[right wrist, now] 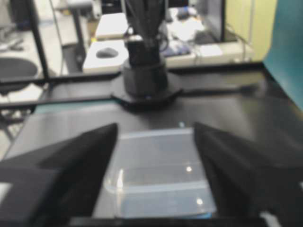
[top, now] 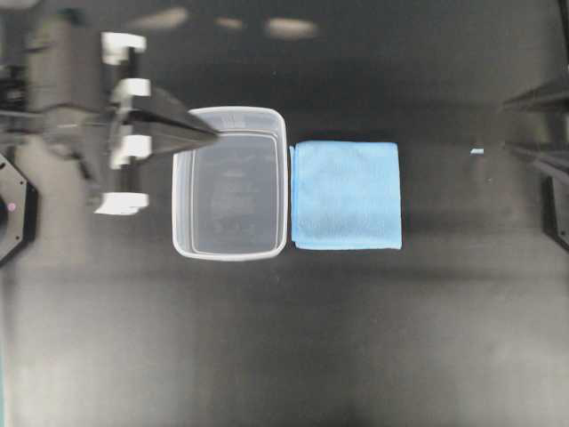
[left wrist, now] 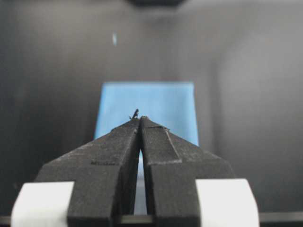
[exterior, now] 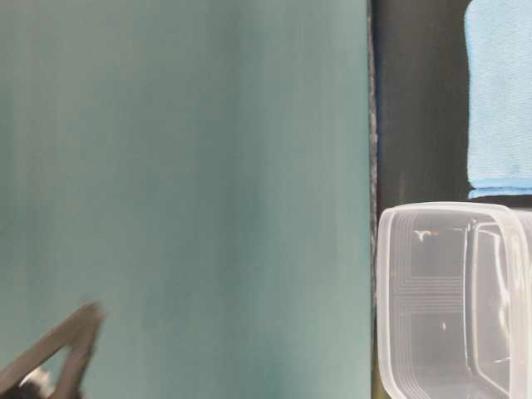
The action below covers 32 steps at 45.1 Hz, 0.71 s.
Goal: Place the blue towel into the container with the left arm.
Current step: 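Move the open left gripper right and down over the blue towel, then close the left gripper on the blue towel's near edge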
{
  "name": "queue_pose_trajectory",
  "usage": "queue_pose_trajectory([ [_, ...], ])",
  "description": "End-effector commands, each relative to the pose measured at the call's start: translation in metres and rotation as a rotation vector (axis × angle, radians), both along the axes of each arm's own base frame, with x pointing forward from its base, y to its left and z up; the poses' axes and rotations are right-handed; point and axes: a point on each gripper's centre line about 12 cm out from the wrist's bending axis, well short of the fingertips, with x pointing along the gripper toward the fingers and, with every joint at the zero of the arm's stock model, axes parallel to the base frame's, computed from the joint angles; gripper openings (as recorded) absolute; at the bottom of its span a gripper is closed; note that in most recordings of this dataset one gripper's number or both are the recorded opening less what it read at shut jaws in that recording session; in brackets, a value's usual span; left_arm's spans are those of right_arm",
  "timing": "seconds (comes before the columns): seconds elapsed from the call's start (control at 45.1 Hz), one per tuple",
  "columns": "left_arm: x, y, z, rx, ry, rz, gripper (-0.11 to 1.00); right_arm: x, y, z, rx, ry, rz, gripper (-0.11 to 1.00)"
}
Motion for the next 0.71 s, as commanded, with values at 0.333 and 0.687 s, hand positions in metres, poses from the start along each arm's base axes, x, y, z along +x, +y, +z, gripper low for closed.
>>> queue_pose_trajectory([
  [0.333, 0.105, 0.015, -0.018, -0.002, 0.258, 0.031, 0.76, -0.008, 0.000, 0.007, 0.008, -0.031, -0.003, 0.76],
  [0.687, 0.179, 0.021, -0.120, 0.036, 0.569, -0.007, 0.89, -0.012, -0.002, 0.003, 0.057, -0.035, -0.016, 0.76],
])
